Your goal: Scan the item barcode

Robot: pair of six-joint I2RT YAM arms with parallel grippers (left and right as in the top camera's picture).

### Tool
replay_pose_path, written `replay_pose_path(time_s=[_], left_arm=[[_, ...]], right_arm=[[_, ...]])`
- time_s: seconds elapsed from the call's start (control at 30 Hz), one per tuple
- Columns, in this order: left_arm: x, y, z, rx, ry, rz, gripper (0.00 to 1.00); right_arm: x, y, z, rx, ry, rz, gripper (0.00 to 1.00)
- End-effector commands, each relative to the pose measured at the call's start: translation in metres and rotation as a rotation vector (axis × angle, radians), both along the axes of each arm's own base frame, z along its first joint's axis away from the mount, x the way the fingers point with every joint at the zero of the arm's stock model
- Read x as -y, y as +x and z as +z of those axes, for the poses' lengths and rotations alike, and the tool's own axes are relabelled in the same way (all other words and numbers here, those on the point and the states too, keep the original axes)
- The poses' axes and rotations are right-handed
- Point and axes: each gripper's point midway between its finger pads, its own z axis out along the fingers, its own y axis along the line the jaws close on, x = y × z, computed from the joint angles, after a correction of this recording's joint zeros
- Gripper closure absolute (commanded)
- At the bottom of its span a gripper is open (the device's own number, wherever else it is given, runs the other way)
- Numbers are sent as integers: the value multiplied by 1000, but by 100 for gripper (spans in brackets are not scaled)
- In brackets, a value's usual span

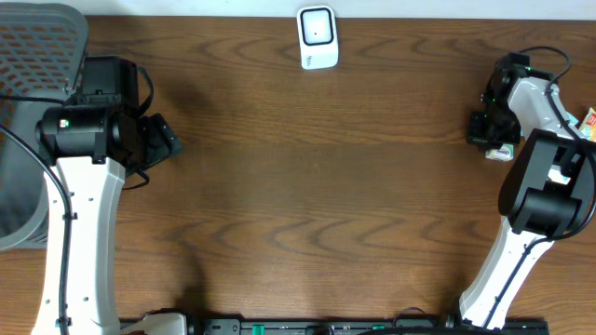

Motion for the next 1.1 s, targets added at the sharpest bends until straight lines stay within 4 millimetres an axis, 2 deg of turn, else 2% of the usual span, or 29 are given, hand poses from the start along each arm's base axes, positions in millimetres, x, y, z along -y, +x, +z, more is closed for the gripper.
replay_pose_path(time_s=[0.0, 0.13, 0.2, 0.33, 0.73, 0.93, 1.07], left_arm=[[-3, 0, 0, -2, 7, 16, 2], [-3, 0, 0, -2, 7, 16, 2], [-3, 0, 0, -2, 7, 16, 2], [-3, 0, 0, -2, 7, 16, 2], [-3, 0, 0, -2, 7, 15, 2], [-3, 0, 0, -2, 7, 15, 3], [-3, 0, 0, -2, 7, 15, 2]], right_arm=[[8, 8, 17, 13, -36, -17, 99], [19, -2, 40, -38, -104, -60, 99], [14, -7, 46, -58, -80, -67, 99], [1, -15, 41, -88, -9, -67, 99], [10, -4, -3, -7, -44, -53, 99], [40, -2, 4, 11, -179, -100, 99], [47, 5, 17, 40, -173, -123, 99]])
